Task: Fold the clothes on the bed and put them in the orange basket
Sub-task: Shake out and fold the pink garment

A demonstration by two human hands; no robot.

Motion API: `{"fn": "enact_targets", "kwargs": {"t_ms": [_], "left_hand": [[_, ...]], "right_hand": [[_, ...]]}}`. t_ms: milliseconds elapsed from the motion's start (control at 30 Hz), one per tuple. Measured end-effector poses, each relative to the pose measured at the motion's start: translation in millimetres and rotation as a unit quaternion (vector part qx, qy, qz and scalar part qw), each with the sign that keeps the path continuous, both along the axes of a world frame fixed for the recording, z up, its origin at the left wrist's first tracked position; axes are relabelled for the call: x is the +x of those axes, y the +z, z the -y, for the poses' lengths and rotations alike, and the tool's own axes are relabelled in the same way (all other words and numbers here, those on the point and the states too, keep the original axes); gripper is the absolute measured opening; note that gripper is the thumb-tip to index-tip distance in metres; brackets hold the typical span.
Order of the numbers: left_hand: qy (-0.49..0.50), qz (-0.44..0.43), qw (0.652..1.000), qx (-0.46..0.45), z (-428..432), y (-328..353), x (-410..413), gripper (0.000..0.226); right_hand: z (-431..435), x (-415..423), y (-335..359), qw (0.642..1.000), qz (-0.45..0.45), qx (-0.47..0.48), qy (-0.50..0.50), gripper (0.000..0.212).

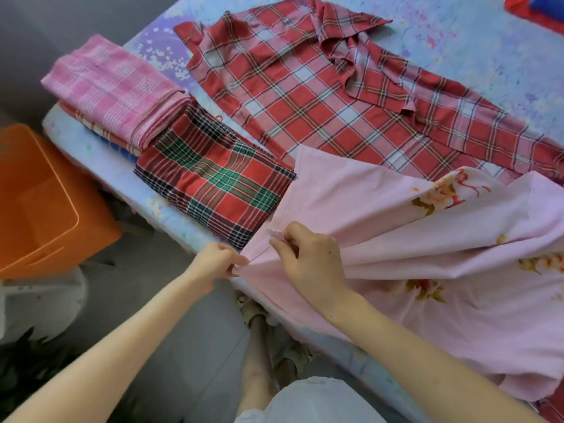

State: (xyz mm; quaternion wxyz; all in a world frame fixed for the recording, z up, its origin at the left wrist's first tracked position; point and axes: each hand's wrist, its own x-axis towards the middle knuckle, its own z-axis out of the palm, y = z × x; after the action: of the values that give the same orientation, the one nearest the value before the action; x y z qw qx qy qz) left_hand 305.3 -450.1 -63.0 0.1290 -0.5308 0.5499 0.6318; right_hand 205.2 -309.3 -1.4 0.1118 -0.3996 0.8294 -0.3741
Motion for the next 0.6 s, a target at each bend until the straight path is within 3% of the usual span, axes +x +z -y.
{"fn": "enact_targets", "kwargs": {"t_ms": [100, 200, 267, 400, 467, 600], "left_hand": [[-0.020, -0.064, 0.997, 0.042, 3, 54, -29, 0.051], [-0.029, -0.094, 0.993, 0.066, -3, 95, -55, 0.008], [-0.024, -0.104, 0.990, 0.089, -11, 119, -70, 0.020], [-0.021, -0.104, 0.990, 0.094, -34, 164, -95, 0.010], [-0.013, -0.102, 0.991, 0.083, -47, 183, -105, 0.016], [-0.038, -0.106, 0.992, 0.060, -69, 217, -119, 0.036]], "right_hand": [[3, -7, 24, 1.000, -0.017, -0.013, -0.020, 0.025], [-5, -19, 43, 0.999, -0.017, -0.018, -0.043, 0.023], [-16, -28, 59, 0.997, -0.035, -0.033, -0.061, 0.024], [-38, -40, 81, 0.995, -0.074, -0.024, -0.064, 0.037], [-50, -44, 95, 0.991, -0.107, -0.022, -0.073, 0.039], [-82, -73, 141, 0.947, -0.247, -0.063, -0.193, 0.026]]}}
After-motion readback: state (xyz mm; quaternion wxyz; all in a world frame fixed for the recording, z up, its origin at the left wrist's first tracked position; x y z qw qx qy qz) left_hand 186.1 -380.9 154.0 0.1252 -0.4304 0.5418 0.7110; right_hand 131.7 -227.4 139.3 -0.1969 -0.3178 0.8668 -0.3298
